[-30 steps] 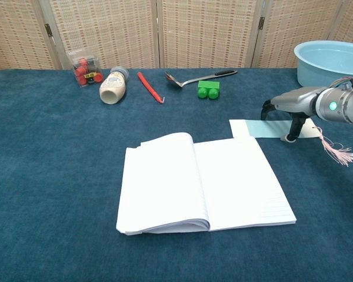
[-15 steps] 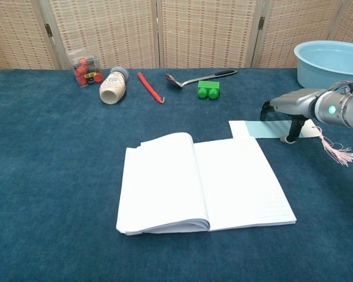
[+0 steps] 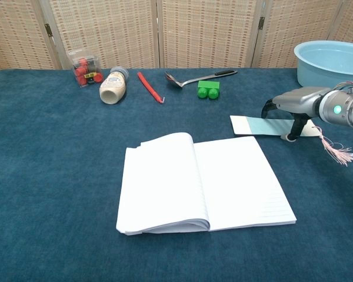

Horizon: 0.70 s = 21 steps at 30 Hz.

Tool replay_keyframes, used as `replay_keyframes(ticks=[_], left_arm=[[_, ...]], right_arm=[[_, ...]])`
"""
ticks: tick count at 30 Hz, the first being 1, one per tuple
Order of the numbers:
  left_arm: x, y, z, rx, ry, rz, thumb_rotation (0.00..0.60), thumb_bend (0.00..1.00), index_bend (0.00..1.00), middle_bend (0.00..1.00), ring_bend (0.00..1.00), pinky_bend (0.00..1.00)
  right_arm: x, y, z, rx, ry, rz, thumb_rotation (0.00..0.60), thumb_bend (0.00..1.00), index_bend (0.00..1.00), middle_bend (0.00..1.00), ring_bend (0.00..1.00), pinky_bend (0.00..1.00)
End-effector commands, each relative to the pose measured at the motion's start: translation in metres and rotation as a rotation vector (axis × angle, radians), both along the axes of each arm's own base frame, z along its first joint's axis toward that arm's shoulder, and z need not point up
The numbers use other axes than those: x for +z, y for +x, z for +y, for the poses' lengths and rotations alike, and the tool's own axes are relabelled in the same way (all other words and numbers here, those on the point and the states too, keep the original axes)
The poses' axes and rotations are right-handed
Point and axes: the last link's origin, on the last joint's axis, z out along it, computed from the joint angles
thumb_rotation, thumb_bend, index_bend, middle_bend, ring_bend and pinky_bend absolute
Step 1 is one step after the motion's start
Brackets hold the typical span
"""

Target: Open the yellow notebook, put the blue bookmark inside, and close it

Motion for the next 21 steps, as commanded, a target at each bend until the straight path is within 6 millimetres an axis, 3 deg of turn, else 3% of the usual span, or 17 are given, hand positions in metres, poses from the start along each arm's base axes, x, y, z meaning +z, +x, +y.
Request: replay_keyframes(ticks=[1, 13, 17, 21], left_arm=[[0.000, 0.000, 0.000, 0.000, 0.000, 0.000, 0.600, 0.07, 0.15, 0.04, 0.04, 0.15], [0.001, 0.001, -0.001, -0.001, 0.004, 0.003, 0.600, 0.07, 0.15, 0.04, 0.04, 0.15], [0.002, 0.001, -0.002, 0.006, 0.008, -0.002, 0.600, 0.07, 0.15, 0.04, 0.04, 0.15], [0.003, 0.000, -0.004, 0.014, 0.007, 0.002, 0.600, 0.07, 0.15, 0.04, 0.04, 0.15]], right_arm=[[0.006, 0.003, -0.001, 0.016, -0.018, -0.025, 0.600, 0.32, 0.28, 0.08, 0.00, 0.00], [0.043, 0.050, -0.007, 0.217, -0.081, -0.237, 0.600, 0.32, 0.30, 0.10, 0.00, 0.00], [0.047, 0.071, -0.009, 0.223, -0.070, -0.414, 0.600, 0.31, 0.30, 0.10, 0.00, 0.00], [0.046, 0.087, -0.011, 0.284, -0.055, -0.483, 0.600, 0.30, 0.30, 0.10, 0.00, 0.00]])
